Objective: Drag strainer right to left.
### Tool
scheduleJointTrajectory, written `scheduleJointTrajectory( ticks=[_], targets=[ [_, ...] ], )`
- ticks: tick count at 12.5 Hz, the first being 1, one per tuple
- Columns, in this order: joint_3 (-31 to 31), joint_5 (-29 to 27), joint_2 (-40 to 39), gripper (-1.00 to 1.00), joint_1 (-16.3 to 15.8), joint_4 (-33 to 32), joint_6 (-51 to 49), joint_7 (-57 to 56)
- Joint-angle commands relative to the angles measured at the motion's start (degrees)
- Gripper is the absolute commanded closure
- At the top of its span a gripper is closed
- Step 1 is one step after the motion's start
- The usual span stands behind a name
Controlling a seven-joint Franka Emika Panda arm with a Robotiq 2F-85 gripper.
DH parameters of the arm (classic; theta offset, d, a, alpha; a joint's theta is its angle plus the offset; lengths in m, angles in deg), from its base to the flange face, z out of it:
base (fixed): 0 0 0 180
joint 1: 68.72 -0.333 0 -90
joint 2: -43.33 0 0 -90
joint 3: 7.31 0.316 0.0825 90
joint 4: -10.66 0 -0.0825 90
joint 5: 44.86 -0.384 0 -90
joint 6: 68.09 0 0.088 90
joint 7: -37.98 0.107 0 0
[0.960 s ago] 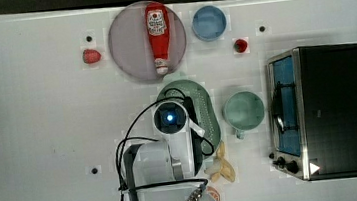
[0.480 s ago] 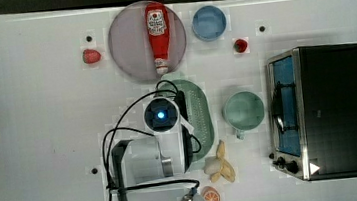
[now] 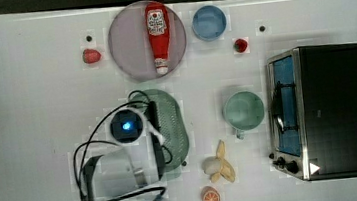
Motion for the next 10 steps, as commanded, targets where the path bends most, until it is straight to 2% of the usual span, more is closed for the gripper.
scheduleJointTrajectory(
  ticks=[1, 4, 10],
  targets=[
    [1.7, -0.1, 0.6, -1.00, -1.7, 1.7, -0.2, 6.0],
    [1.8, -0.1, -1.1, -1.00, -3.9, 3.9, -0.2, 9.1],
    [1.9, -0.1, -6.9, -1.00, -9.5, 12.7, -1.2, 14.1]
  ],
)
